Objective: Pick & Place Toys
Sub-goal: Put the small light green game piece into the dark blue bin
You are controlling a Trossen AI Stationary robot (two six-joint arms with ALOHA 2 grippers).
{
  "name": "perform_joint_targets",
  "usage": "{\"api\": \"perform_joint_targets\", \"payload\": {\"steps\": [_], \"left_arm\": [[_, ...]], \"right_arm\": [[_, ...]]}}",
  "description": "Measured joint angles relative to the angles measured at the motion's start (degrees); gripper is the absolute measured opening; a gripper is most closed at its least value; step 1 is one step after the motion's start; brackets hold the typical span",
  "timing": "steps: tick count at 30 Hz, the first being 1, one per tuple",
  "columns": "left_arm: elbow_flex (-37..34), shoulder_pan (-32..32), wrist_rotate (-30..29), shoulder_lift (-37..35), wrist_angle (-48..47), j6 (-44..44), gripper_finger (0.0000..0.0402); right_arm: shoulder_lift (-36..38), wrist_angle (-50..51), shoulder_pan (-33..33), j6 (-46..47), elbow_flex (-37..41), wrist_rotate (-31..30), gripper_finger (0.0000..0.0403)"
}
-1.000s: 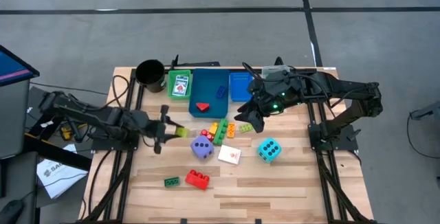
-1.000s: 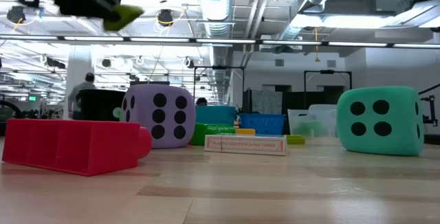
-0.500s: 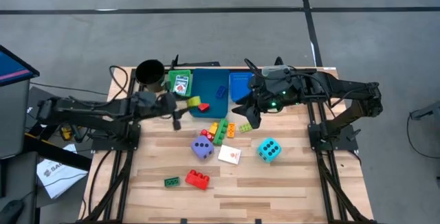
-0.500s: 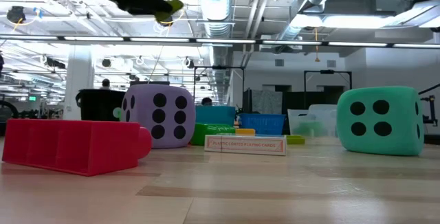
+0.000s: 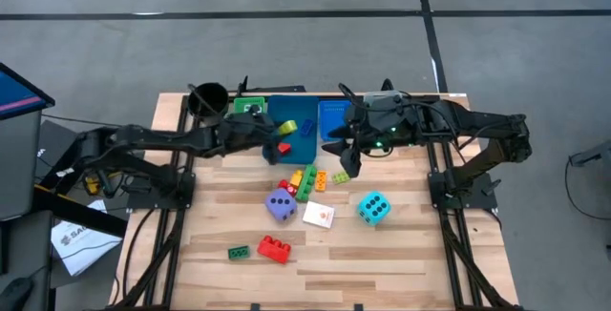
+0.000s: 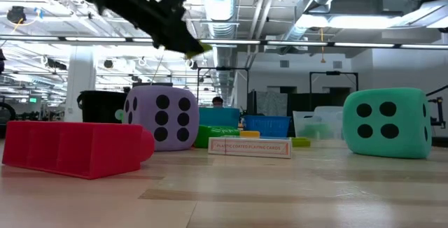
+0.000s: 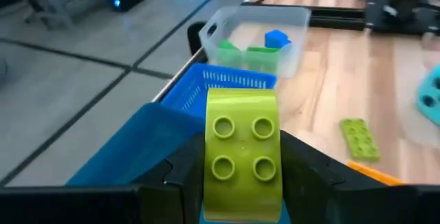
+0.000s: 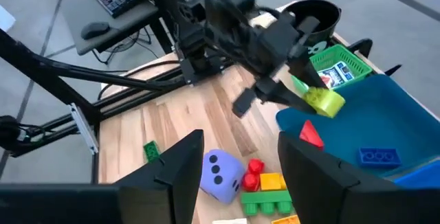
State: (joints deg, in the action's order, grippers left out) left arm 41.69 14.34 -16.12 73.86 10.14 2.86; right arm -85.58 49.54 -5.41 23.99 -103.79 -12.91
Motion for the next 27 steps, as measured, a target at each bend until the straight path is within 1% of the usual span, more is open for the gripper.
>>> {"api": "perform_joint_targets", "payload": {"steps": [3, 7, 11, 16, 21, 27], "left_arm": [[0.10, 2.20, -0.05, 3.45, 2.46, -4.11, 0.0141], [-0.04, 5.03, -0.16, 7.06, 3.36, -9.45, 0.0141], [-0.02, 6.80, -0.13, 9.92, 4.28, -10.89, 0.0142], [-0.05, 7.13, -0.11, 10.99, 4.25, -11.55, 0.0142], [-0.04, 7.11, -0.08, 11.09, 4.28, -15.32, 0.0145], [-0.04, 7.09, -0.09, 11.09, 4.24, -15.77, 0.0176]], "right_arm": [[-0.13, 0.55, 0.57, 0.02, 0.22, -2.02, 0.0184], [-0.02, 0.73, 1.89, 0.00, 0.20, -2.21, 0.0184], [-0.02, 0.92, 2.80, 0.02, 0.20, -2.23, 0.0184], [-0.02, 1.29, 4.07, 1.43, 0.20, -2.21, 0.0184], [-0.02, 2.08, 4.24, 0.14, 0.20, -2.36, 0.0184], [-0.02, 3.25, 4.47, -0.64, 0.20, -2.27, 0.0184]]}}
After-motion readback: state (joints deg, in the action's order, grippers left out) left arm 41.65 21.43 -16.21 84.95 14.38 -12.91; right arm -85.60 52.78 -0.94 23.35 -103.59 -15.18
